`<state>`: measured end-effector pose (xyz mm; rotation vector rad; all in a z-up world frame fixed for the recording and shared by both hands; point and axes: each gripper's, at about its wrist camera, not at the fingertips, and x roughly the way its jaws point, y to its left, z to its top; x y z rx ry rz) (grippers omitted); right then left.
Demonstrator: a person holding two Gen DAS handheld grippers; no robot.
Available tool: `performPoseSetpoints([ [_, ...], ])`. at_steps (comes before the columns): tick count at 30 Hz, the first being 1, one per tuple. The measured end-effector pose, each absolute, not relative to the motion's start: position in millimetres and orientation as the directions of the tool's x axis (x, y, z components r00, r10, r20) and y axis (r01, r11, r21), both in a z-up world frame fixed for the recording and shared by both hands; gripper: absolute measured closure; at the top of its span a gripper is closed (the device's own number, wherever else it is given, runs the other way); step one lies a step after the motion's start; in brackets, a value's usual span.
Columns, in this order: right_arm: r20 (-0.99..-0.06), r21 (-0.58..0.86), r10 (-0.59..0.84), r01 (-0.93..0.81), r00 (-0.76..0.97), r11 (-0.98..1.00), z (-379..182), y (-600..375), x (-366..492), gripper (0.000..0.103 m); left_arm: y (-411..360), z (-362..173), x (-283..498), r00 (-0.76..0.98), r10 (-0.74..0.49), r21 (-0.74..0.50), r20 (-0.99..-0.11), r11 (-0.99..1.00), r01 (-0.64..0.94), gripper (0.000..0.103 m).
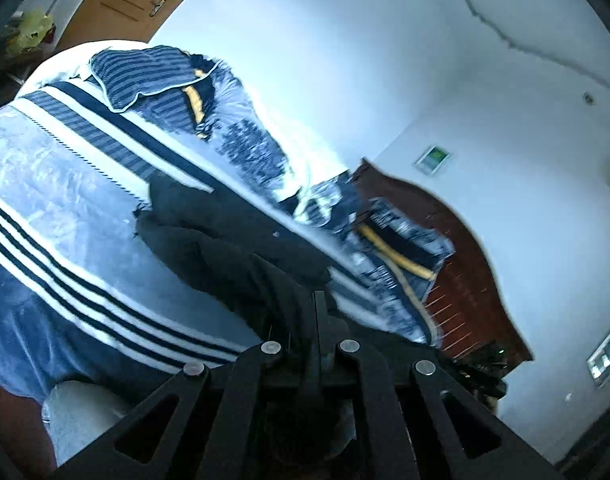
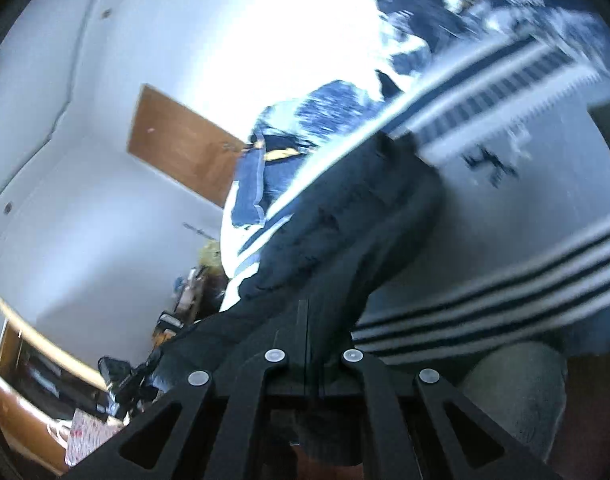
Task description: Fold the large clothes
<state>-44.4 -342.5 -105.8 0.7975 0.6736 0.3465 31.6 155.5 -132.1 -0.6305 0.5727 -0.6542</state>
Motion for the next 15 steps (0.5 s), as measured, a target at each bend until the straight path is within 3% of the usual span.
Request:
performPoseSetpoints([
  [8,-0.405,0.773,0.581,-0.076,0.706,0.630,-96.1,-337.5,-48.5,0.101,180.7,-162.1,39.8,0.656,-0.701,-0.771,-0.280,0.571,0.281,0.101],
  [15,-0.364,0.797,0.597,-0.093,0.715,0.597,-100.5,-349.8,43.4,0.101,175.9,-170.9,128.5,0.662,-0.687,-0.804,-0.300,0.555,0.212,0.101],
])
